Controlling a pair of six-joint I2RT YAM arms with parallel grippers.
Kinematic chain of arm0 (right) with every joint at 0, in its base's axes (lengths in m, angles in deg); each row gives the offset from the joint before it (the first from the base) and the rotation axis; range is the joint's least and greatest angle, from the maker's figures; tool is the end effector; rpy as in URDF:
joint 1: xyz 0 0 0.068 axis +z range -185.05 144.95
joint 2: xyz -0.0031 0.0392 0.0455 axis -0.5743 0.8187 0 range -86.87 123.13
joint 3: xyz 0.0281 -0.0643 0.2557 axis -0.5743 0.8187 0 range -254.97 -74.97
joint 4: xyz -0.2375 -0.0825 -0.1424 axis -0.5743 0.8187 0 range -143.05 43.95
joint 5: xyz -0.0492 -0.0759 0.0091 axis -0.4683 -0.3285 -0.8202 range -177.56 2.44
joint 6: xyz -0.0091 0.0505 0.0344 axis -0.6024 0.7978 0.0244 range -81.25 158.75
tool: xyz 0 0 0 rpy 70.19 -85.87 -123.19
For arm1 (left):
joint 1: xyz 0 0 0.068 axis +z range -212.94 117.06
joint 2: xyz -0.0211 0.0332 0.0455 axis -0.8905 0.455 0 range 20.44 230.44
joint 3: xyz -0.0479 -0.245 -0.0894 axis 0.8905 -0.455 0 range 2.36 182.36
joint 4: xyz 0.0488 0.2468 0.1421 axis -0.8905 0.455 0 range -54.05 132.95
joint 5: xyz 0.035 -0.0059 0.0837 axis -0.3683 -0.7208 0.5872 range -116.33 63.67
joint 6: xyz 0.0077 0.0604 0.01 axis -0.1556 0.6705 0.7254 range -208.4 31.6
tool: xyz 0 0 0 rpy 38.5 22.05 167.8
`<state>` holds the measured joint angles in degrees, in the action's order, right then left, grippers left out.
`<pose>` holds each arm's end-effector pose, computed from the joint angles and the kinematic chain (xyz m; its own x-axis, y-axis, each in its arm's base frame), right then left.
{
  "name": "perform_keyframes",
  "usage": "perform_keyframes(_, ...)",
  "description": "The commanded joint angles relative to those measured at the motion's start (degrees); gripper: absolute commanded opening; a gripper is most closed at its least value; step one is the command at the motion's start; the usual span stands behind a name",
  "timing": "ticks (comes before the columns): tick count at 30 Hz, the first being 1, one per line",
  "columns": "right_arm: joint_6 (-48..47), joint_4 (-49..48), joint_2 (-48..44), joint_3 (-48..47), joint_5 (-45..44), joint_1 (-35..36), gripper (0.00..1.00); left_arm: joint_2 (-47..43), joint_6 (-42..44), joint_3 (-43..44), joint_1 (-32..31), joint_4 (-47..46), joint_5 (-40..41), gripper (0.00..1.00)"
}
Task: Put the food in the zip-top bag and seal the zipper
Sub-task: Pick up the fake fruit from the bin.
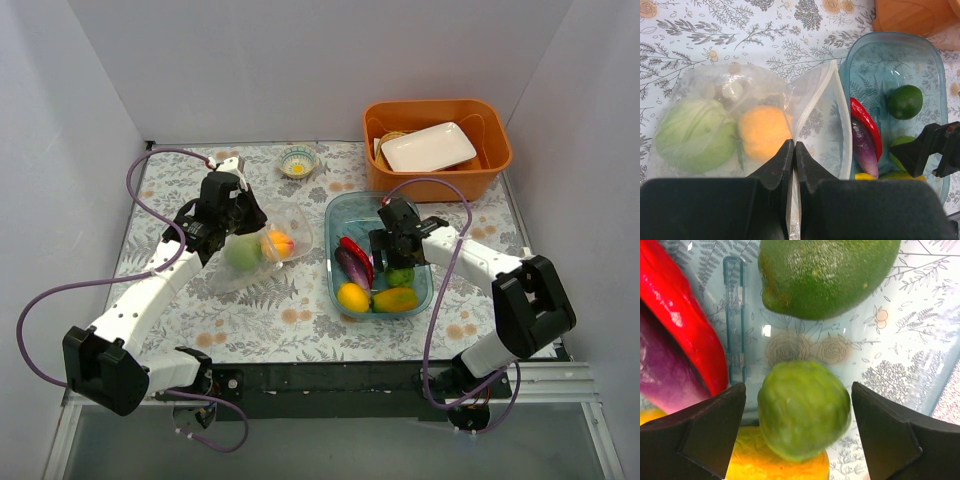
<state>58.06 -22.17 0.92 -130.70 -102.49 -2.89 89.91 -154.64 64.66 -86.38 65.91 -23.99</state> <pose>0.2844 0.1647 0.1687 -0.8487 -0.1563 -0.5052 -0.1425 0.9876 -0.0661 0.2813 -0.1199 0.3059 -0.5595 -0.7542 -0.3438 -0.3586 0.5943 -0.7199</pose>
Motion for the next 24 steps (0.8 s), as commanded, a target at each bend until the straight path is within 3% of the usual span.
perform_keyframes(1, 0.4, 2.6, -3.6, -2.5, 0.5, 0.1, 0.94, 0.0, 0.6, 0.5, -0.2, -0.4, -0.1, 0.02)
perform_keyframes(11, -0.1, 4.5, -2.8, -0.4, -0.7, 0.1, 0.89, -0.5, 0.5, -0.1, -0.2, -0.5, 0.1, 0.02)
perform_keyframes(12, -0.1, 4.3, -2.7, -0.4, -0.8, 0.1, 0.81, -0.4, 0.6, -0.1, -0.2, -0.6, 0.1, 0.02)
perform_keyframes(15, -0.2, 4.2, -2.4, -0.8, -0.6, 0.1, 0.70, -0.3, 0.6, 0.0, -0.2, -0.6, -0.2, 0.02)
perform_keyframes(19, -0.3, 4.5, -2.2, -1.7, -0.5, 0.1, 0.65, -0.5, 0.6, 0.0, -0.2, -0.5, 0.0, 0.02)
perform_keyframes(24, -0.5, 4.5, -3.6, -2.7, -0.4, 0.1, 0.35, -0.8, 0.5, -0.3, -0.2, -0.5, 0.0, 0.02)
